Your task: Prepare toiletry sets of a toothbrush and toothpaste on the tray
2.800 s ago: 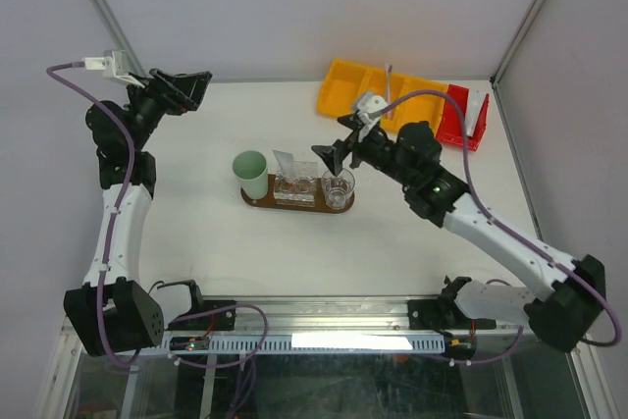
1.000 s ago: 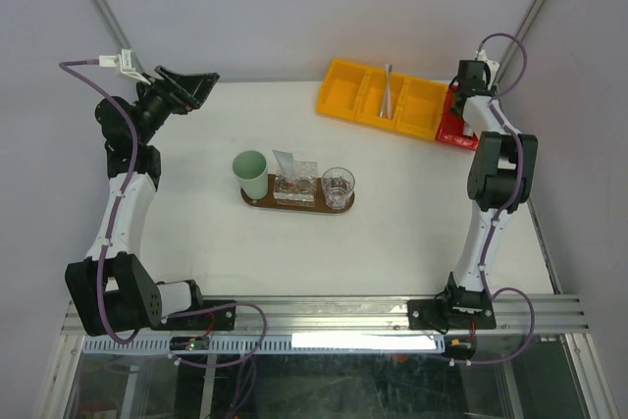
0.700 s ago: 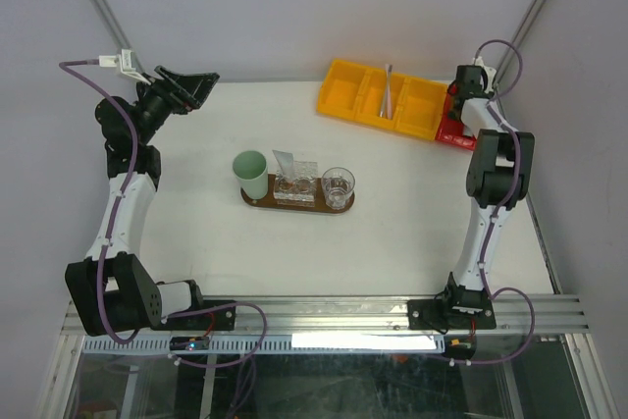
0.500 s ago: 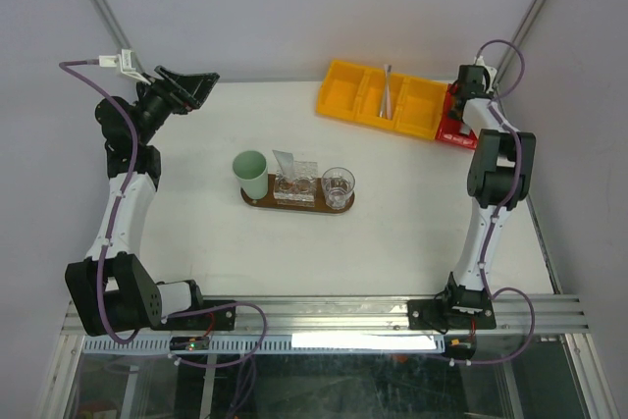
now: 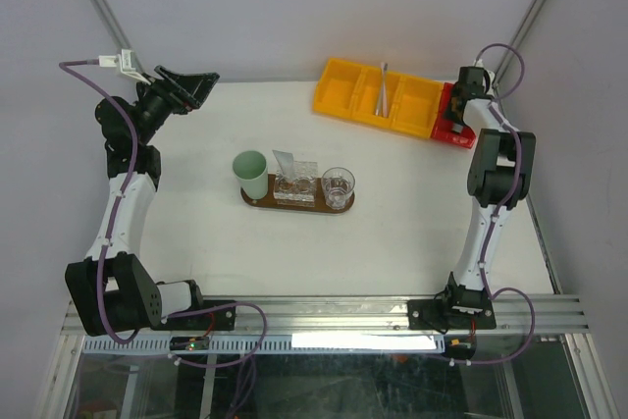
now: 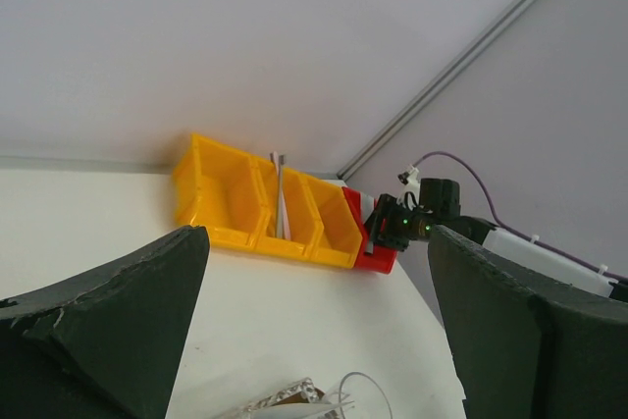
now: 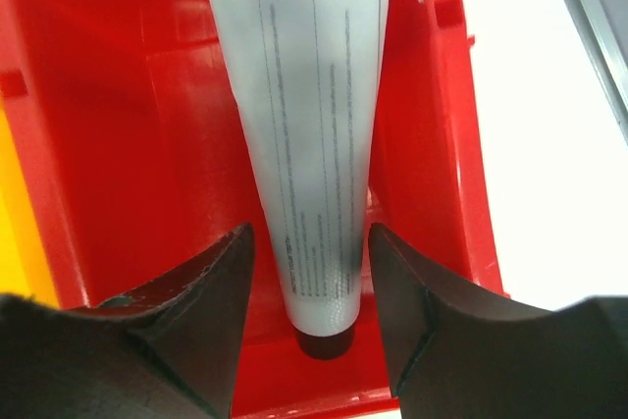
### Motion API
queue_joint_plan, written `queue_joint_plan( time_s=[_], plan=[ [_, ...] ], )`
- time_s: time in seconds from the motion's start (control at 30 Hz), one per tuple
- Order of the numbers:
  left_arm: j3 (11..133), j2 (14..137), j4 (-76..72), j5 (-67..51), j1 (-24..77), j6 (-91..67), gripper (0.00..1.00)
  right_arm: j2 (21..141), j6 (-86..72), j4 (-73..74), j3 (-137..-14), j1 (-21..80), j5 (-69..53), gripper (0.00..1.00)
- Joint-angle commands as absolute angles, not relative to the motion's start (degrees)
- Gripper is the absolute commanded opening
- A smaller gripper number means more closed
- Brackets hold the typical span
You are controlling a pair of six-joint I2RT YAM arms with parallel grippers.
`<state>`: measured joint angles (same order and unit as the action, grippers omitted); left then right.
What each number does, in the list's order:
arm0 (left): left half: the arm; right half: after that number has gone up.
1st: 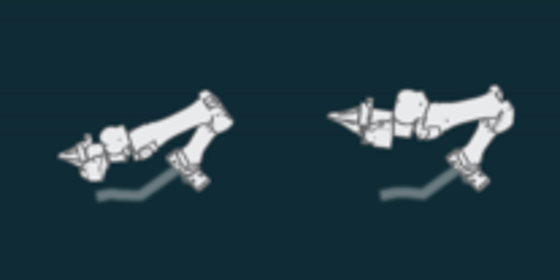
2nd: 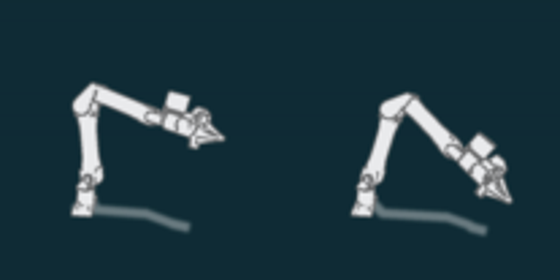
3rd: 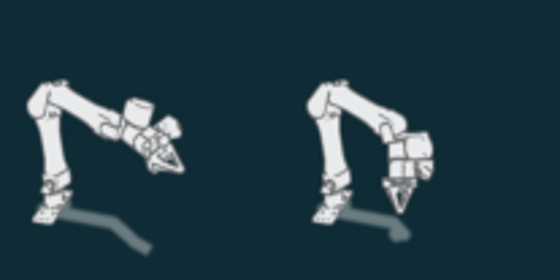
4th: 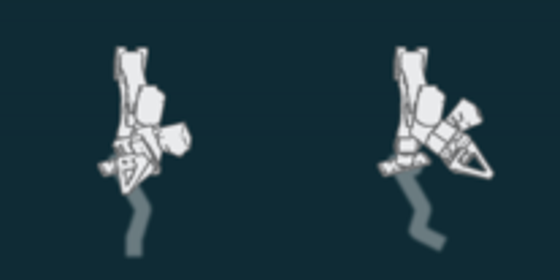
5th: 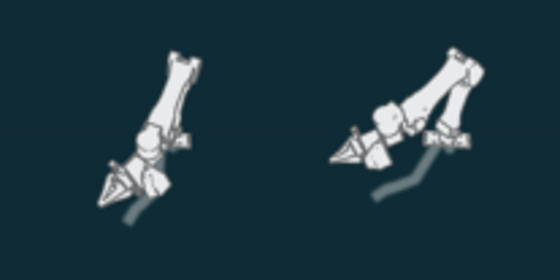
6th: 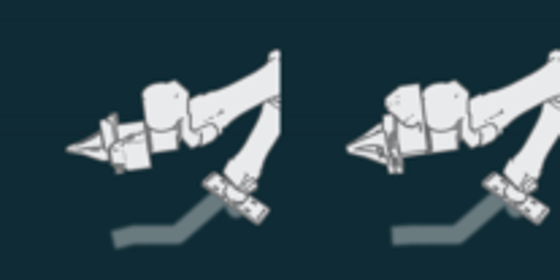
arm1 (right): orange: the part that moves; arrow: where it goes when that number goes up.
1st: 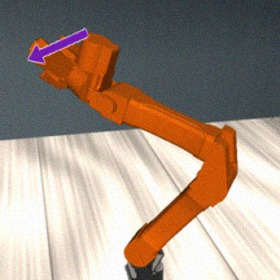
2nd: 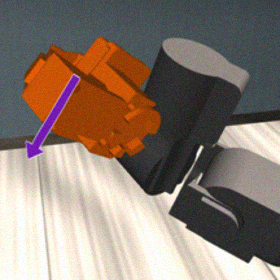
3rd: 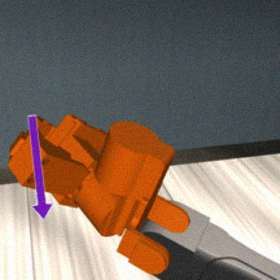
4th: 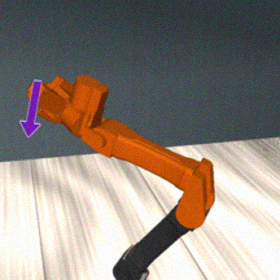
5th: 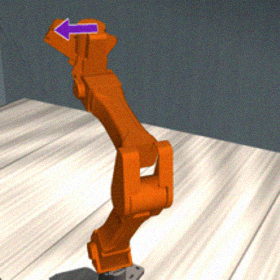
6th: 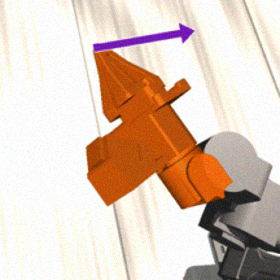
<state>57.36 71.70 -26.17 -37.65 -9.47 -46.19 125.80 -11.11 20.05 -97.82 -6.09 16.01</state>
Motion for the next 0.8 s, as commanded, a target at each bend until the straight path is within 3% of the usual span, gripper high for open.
queue_joint_plan(
  time_s=[0.0,0.27,0.77],
  plan=[
    [57.75,71.01,-29.00,-38.69,-9.86,-47.13,0.99,126.90,-11.95,19.61,-103.89,-6.48,15.82,0.52],
    [57.68,71.02,-28.53,-38.32,-9.92,-46.32,0.99,124.73,-14.20,17.31,-101.92,-6.48,13.56,0.41],
    [57.61,71.02,-28.62,-38.20,-9.92,-45.97,0.99,117.02,-13.86,10.24,-93.73,-6.50,12.55,0.31]
  ],
)
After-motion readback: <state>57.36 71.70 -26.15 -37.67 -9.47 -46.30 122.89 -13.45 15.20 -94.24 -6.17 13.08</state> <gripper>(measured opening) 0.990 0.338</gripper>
